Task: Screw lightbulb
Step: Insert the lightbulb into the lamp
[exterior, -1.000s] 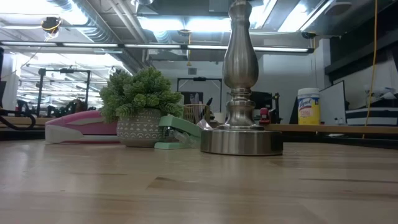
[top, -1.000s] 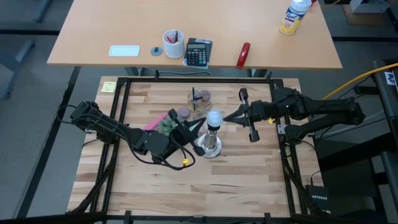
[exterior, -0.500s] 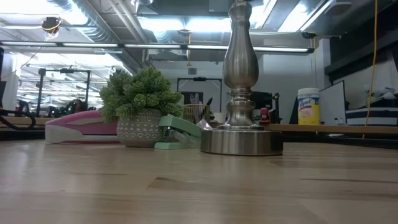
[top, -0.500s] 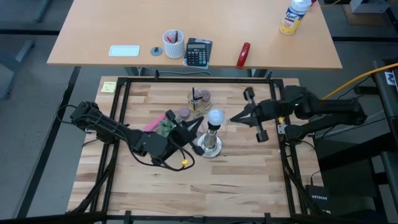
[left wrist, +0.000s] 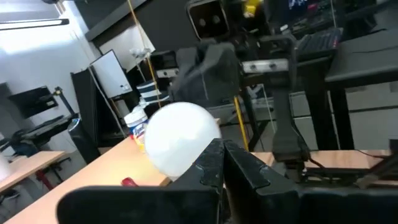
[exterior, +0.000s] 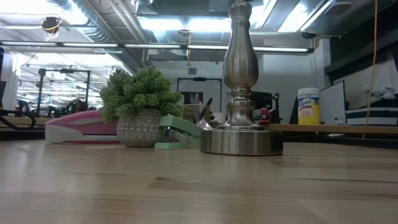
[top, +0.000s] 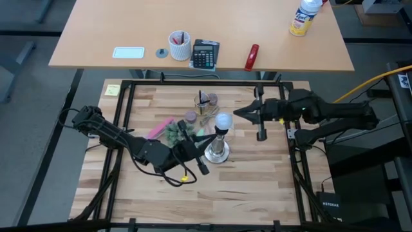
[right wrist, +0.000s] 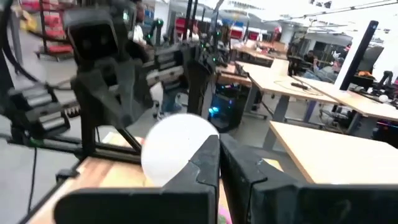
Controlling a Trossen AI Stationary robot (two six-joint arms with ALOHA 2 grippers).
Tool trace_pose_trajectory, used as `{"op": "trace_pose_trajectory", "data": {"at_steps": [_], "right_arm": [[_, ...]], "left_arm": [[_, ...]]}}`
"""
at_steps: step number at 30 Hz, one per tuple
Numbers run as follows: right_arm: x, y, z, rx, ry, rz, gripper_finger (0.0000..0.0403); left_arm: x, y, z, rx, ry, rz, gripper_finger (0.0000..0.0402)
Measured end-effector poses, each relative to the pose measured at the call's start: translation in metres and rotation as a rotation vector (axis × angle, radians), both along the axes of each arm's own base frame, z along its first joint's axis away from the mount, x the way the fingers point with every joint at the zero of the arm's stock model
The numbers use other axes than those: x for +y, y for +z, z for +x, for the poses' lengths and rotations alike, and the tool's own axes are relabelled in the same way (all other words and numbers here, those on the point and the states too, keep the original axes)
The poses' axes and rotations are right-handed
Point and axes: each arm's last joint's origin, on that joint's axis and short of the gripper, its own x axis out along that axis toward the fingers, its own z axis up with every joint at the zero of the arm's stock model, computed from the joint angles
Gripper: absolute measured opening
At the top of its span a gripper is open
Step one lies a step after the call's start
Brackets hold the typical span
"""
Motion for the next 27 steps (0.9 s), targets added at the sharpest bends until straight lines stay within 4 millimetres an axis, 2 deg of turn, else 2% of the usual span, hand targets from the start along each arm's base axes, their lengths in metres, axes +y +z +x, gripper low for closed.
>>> {"op": "trace_pose_trajectory", "data": {"at_steps": [7, 14, 27], "right_arm": [[0.001, -0.008, 0.013, 0.037, -0.009, -0.007, 0.0017], [0.001, -0.009, 0.014, 0.040, 0.013, -0.008, 0.0017], [0.004, -0.009, 0.013, 0.046, 0.101, 0.000, 0.0017]], "left_arm": [[0.009, -0.001, 0.004, -0.005, 0.021, -0.018, 0.0001], [0.017, -0.005, 0.007, 0.013, 0.042, -0.040, 0.0001], [0.016, -0.005, 0.005, 0.024, 0.098, -0.031, 0.0001]]}}
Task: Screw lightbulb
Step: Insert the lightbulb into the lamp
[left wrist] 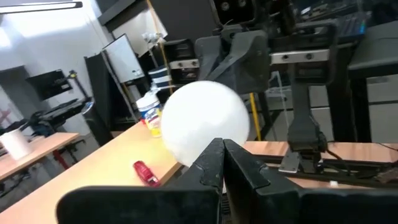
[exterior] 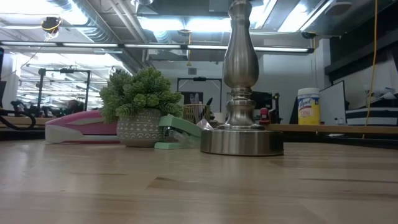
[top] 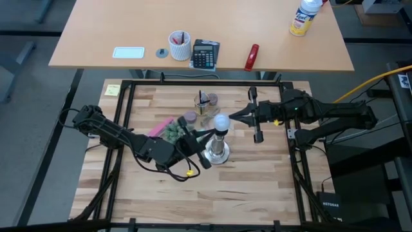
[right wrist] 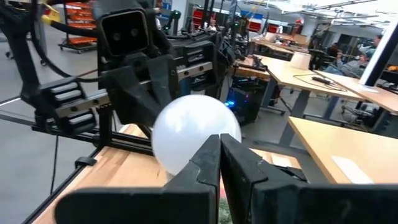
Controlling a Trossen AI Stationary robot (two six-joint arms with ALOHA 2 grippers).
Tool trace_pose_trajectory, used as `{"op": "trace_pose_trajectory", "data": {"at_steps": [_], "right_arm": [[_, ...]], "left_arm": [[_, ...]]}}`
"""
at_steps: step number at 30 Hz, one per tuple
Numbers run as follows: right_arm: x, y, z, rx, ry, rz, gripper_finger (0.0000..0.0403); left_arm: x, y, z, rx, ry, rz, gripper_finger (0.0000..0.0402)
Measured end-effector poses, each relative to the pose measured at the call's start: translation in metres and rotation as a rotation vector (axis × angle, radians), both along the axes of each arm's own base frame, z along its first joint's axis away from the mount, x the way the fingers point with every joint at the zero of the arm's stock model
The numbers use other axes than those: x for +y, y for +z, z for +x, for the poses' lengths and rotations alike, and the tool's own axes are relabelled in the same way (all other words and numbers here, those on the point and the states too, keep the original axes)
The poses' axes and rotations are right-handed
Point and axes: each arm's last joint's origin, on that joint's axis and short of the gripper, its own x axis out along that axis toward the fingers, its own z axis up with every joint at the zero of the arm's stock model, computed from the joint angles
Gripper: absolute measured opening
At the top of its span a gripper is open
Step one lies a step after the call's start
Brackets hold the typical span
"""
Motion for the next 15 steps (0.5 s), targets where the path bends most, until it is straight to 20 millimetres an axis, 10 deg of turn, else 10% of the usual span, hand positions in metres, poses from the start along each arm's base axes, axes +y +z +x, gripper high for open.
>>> {"op": "trace_pose_trajectory", "data": {"at_steps": [15], "right_arm": [[0.0045, -0.0005, -0.0003, 0.008, 0.134, 0.024, 0.0017]], "left_arm": [[0.0040, -0.0012, -0.0006, 0.005, 0.087, -0.009, 0.0001]]}}
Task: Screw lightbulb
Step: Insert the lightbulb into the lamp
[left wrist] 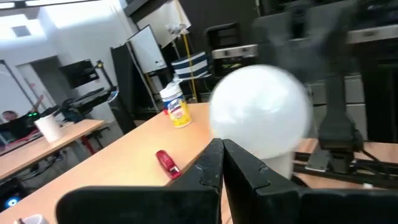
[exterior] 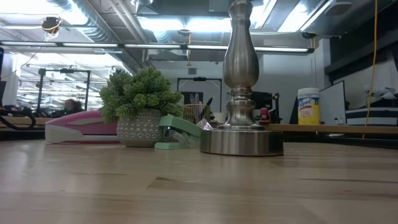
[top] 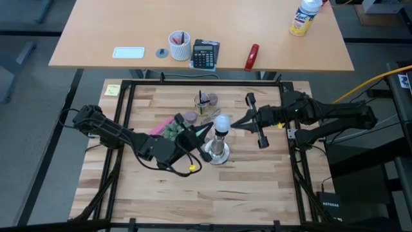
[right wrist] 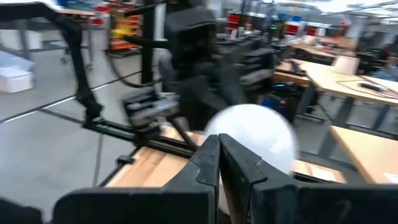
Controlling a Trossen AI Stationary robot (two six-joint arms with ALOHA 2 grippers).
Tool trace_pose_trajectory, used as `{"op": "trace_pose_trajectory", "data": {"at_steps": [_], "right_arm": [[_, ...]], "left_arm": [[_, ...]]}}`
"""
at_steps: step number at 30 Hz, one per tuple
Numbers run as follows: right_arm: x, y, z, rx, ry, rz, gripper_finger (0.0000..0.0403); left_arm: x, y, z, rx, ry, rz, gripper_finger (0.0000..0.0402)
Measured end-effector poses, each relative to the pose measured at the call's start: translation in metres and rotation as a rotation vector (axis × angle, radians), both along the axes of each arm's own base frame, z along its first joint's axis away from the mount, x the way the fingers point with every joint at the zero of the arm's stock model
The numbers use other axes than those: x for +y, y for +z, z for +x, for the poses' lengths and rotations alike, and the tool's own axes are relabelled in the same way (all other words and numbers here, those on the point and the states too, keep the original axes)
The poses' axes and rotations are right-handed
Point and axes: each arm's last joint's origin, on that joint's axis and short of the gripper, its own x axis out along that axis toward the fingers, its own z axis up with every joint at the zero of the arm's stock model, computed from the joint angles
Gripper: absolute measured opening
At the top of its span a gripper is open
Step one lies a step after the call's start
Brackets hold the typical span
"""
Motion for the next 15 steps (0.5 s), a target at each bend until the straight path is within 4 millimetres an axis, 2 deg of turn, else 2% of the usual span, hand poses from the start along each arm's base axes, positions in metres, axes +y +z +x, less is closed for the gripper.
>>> {"op": "trace_pose_trajectory", "data": {"at_steps": [9, 15], "right_arm": [[0.000, 0.001, -0.002, -0.004, 0.025, 0.001, 0.0017], [-0.001, 0.012, -0.018, -0.061, 0.016, 0.004, 0.0017]], "left_arm": [[0.002, 0.000, 0.000, 0.010, 0.043, 0.006, 0.0001], [-0.005, 0.000, -0.005, 0.027, 0.085, 0.021, 0.0001]]}}
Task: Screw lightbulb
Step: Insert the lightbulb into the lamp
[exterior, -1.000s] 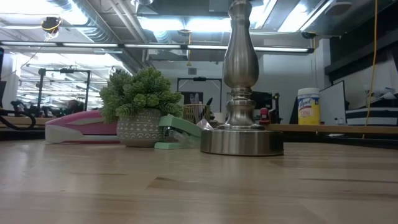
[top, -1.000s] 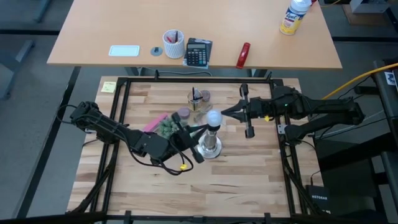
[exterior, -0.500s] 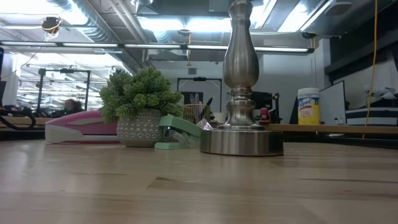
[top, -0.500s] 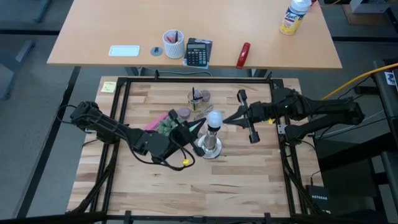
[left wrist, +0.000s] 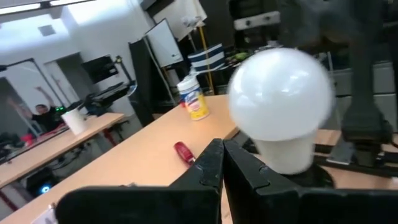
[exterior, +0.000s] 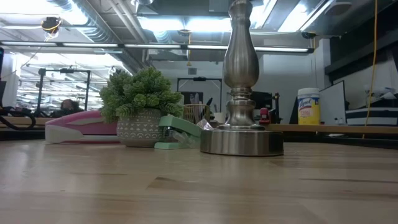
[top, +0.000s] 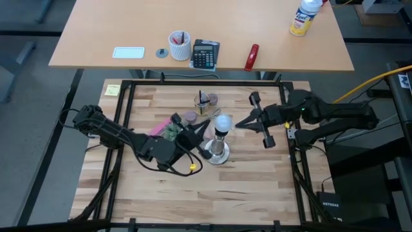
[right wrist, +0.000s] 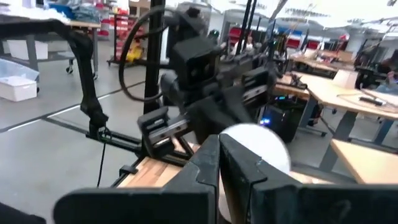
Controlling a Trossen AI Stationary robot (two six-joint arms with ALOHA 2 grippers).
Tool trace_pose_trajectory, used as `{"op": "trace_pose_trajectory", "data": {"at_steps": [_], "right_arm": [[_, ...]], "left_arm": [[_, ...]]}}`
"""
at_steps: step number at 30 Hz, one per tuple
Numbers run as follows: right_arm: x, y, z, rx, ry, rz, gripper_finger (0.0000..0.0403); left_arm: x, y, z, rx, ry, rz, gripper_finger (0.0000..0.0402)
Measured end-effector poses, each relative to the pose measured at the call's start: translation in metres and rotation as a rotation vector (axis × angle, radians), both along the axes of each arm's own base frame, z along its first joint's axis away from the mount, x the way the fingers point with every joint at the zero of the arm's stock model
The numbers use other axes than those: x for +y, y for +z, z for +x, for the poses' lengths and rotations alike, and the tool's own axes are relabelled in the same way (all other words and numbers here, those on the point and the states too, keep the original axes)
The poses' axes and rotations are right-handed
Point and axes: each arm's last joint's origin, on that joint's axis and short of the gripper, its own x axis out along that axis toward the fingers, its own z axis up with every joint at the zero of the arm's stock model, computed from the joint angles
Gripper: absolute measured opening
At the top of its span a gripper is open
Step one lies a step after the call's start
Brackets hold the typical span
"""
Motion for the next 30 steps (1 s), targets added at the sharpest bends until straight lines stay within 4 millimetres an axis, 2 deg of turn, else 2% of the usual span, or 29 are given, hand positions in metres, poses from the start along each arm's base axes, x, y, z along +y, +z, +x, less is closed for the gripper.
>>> {"op": "trace_pose_trajectory", "data": {"at_steps": [6, 12, 18, 30], "right_arm": [[-0.004, 0.010, -0.015, -0.053, -0.092, 0.002, 0.0017], [-0.006, 0.007, -0.010, -0.042, -0.192, -0.020, 0.0017], [-0.007, -0.001, 0.003, -0.002, -0.256, -0.045, 0.0017], [-0.005, -0.012, 0.018, 0.053, -0.209, -0.046, 0.0017]], "left_arm": [[-0.013, 0.002, -0.005, -0.021, -0.056, -0.008, 0.0001], [-0.027, 0.005, -0.006, -0.051, -0.250, -0.009, 0.0001], [-0.019, 0.005, -0.001, -0.083, -0.314, -0.042, 0.0001], [-0.006, 0.005, 0.004, -0.083, -0.261, -0.042, 0.0001]]}}
